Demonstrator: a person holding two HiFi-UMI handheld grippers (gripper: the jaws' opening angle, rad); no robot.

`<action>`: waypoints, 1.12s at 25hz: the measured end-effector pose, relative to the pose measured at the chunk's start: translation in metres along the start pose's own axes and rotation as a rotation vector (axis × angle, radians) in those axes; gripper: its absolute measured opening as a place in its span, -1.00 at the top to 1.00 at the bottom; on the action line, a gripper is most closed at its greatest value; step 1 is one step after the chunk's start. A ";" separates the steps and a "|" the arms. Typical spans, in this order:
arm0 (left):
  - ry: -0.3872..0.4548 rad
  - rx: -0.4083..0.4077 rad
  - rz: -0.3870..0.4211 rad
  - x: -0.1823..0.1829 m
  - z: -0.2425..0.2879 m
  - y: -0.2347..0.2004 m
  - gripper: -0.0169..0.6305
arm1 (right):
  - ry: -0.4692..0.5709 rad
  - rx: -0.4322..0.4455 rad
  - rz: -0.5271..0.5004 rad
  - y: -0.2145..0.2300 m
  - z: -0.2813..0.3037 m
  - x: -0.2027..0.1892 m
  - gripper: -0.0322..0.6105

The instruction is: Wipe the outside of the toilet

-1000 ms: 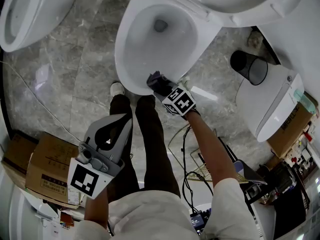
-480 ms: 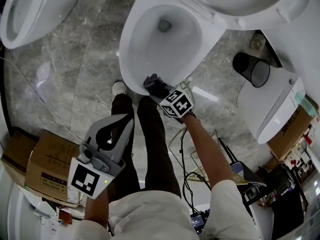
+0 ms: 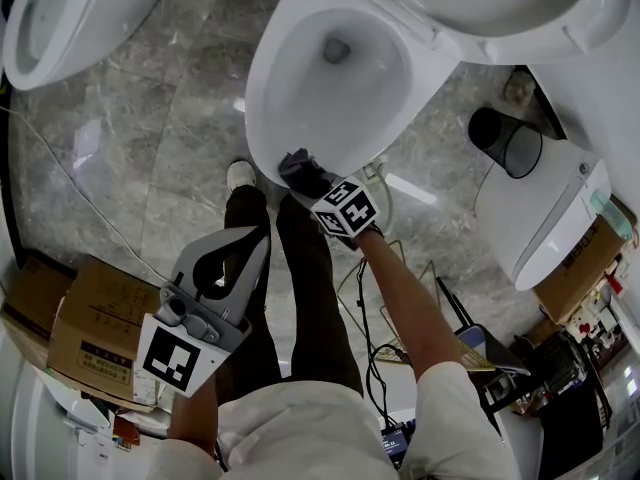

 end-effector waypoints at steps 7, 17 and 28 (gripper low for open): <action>0.002 0.006 -0.005 -0.002 -0.004 -0.003 0.95 | 0.015 0.023 0.018 -0.007 0.009 0.008 0.73; 0.007 0.021 -0.011 -0.002 -0.010 -0.010 0.95 | 0.088 0.057 0.107 -0.016 0.027 0.030 0.73; 0.007 0.035 -0.021 -0.003 -0.019 -0.021 0.95 | 0.103 0.077 0.088 -0.021 0.042 0.063 0.73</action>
Point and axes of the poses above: the fingertips, and each gripper's own axes: z forward along the fingers, y to its right, x out of its top, the point moved 6 cm from there along -z, backward along the fingers
